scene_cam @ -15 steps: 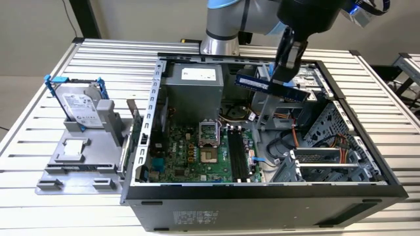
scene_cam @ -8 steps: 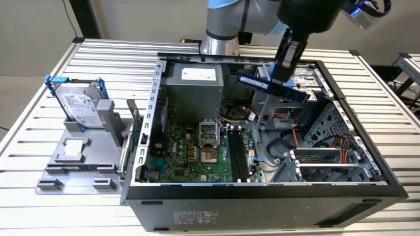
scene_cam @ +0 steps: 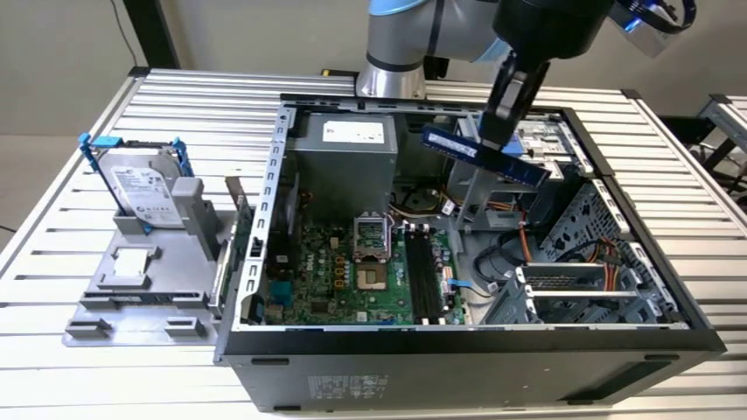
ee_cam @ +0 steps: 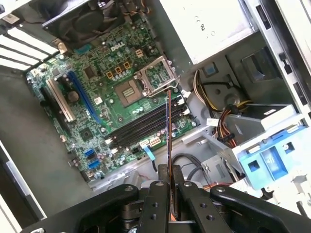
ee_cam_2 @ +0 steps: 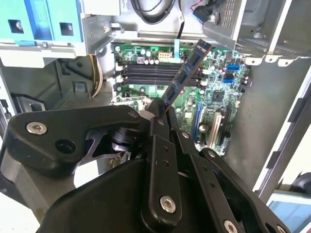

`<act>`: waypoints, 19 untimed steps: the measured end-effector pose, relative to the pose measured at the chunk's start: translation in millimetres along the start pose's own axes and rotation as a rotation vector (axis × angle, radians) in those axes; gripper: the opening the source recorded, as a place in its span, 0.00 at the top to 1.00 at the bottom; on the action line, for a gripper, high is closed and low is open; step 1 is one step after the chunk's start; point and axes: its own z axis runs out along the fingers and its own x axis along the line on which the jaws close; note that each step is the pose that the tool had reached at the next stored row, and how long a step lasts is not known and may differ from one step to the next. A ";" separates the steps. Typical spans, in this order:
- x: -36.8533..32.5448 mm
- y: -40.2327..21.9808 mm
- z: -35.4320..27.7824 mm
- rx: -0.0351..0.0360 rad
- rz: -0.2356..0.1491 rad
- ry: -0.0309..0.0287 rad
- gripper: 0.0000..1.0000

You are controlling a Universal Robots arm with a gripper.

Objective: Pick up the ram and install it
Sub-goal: 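Insert the ram into the slot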

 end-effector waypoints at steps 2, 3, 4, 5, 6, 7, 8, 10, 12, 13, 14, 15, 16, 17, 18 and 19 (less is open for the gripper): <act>0.0 0.0 0.0 -0.0003 0.029 -0.0005 1.00; 0.0 0.0 0.0 -0.0004 0.043 -0.0008 1.00; 0.0 0.0 0.0 -0.0005 0.057 -0.0010 1.00; 0.0 0.0 0.0 -0.0007 0.071 -0.0012 1.00; 0.0 0.0 0.0 -0.0008 0.085 -0.0015 1.00; 0.0 0.0 0.0 -0.0010 0.099 -0.0018 1.00; 0.0 0.0 0.0 -0.0011 0.114 -0.0020 1.00; 0.0 0.0 0.0 -0.0014 0.142 -0.0026 1.00; 0.0 0.0 0.0 -0.0016 0.170 -0.0030 1.00; 0.0 0.0 0.0 -0.0018 0.183 -0.0033 1.00; 0.0 0.0 0.0 -0.0019 0.196 -0.0035 1.00; 0.0 0.0 0.0 -0.0020 0.210 -0.0037 1.00; 0.0 0.0 0.0 -0.0022 0.223 -0.0040 1.00; 0.0 0.0 0.0 -0.0024 0.236 -0.0042 1.00; 0.0 0.0 0.0 -0.0025 0.250 -0.0045 1.00; 0.0 0.0 0.0 -0.0026 0.263 -0.0047 1.00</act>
